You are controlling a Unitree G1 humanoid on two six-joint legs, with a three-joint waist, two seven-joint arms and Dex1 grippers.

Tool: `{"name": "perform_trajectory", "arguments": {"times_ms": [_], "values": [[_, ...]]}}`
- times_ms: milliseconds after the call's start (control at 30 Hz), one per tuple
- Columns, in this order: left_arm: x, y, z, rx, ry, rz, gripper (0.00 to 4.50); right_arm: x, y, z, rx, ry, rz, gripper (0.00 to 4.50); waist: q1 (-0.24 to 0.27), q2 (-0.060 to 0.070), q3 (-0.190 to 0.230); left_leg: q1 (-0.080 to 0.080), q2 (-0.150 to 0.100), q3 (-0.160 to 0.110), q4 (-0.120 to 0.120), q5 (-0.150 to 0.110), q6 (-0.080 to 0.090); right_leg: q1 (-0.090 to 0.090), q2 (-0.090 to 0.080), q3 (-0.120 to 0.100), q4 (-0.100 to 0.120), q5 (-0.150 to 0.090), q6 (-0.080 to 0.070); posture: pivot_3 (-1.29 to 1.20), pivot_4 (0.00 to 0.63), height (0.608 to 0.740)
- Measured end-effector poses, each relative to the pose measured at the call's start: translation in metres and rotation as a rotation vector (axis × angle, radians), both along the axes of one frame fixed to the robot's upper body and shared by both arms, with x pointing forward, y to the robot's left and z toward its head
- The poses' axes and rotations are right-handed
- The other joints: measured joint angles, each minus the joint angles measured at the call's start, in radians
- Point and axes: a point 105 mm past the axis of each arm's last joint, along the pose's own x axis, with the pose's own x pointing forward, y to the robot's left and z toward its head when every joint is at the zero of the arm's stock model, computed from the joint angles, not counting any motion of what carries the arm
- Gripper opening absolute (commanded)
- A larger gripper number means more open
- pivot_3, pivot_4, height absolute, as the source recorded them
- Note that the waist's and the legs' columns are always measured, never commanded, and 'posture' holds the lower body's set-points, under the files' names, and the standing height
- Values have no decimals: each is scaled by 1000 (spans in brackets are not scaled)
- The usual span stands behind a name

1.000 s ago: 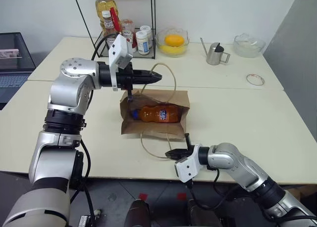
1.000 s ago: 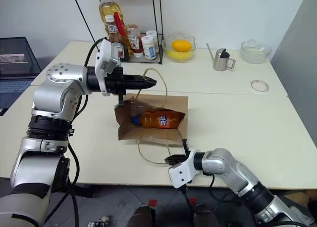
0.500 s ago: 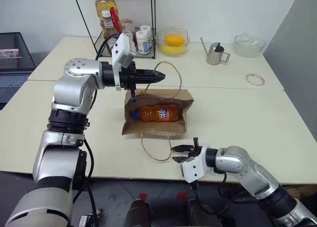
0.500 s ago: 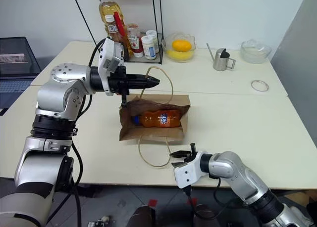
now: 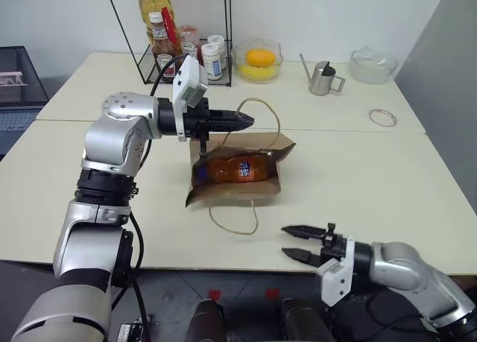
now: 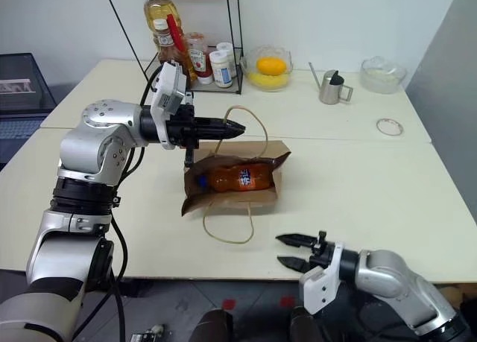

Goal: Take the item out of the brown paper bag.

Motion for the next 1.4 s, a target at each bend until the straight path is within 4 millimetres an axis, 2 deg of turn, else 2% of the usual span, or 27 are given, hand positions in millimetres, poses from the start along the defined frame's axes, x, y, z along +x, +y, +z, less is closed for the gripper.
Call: {"name": "perform_trajectory", "arguments": {"times_ms": [100, 233, 333, 567, 800, 933, 1133, 1400], "values": [[0, 0, 0, -1, 1, -4, 0, 5, 8, 27, 81, -6, 16, 2482, 0, 0, 0, 0, 0, 0, 0, 0, 0, 0, 0, 0, 0, 0, 0, 0, 150, 740], [0, 1, -1, 0, 8, -5, 0, 19, 33, 67, 209, 22, 25, 2482, 2, 1, 1, 0, 0, -1, 0, 0, 0, 0, 0, -1, 0, 0, 0, 0, 150, 740], [-1, 4, -1, 9, 11, -12, 0, 28, 48, 80, 210, 63, 17, 2482, 3, 1, 1, 0, 0, -1, 0, 0, 0, 0, 0, -1, 0, 0, 0, 0, 150, 740], [6, 16, -4, 25, 25, 29, 0, 38, 73, 55, 29, 192, 15, 2482, 5, 1, 2, -1, 0, -1, 0, 0, 0, -1, 0, -1, 0, 0, 0, 0, 150, 740], [6, 15, 2, 22, 6, 25, 0, 66, 84, 41, -90, 192, -79, 2482, 2, 2, 3, -2, 0, -1, -1, 0, 0, -4, 0, -1, 0, 0, 0, 0, 150, 740], [5, 13, 3, 23, 0, 19, 0, 72, 98, 43, -95, 192, -110, 2482, 2, 2, 3, -4, 0, -1, -1, 0, 0, -6, 0, -1, 1, 0, 0, 0, 150, 740], [3, 12, 4, 26, -9, 11, 0, 84, 106, 51, -119, 152, -200, 2482, 2, 2, 3, -9, 1, -1, 0, 2, -3, -13, 0, -2, 3, 0, 0, 0, 150, 740], [3, 6, 2, 14, -3, -7, 0, 101, 116, 36, -203, 139, -303, 2482, 1, 2, 3, -12, 0, -1, 0, 2, -4, -17, 0, -2, 3, 0, -1, 0, 150, 740]]}}
